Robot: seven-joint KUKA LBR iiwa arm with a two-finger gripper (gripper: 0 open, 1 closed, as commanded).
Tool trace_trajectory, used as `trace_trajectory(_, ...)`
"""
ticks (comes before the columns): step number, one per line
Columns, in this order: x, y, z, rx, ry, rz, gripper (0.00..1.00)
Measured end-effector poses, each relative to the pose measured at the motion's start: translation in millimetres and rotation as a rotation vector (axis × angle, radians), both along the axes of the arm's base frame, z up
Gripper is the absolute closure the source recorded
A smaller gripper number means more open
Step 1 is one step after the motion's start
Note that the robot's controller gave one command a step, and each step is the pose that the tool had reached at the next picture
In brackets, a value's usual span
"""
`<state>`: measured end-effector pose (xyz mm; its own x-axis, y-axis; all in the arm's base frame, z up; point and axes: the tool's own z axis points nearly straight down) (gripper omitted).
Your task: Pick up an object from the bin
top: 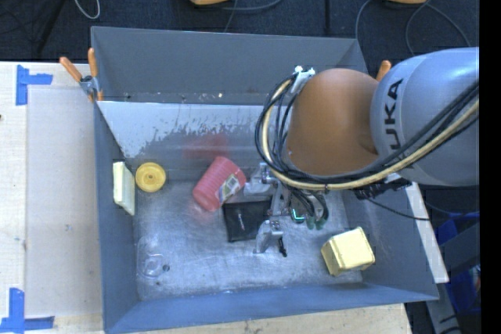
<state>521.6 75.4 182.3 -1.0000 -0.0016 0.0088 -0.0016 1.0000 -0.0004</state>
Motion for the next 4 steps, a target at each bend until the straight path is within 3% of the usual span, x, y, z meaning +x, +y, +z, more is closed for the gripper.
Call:
trace_trajectory(1,1.8,-1,3,0.001,-0.007,-0.003,0.0)
trace_trajectory(2,20.8,-21,-48,0.001,-0.012,0.075,0.0)
trace_trajectory(3,45.3,-51,-108,0.001,-0.01,0.016,0.0)
trace_trajectory(4,53.9,-55,-107,0.009,-0.003,0.025,0.0)
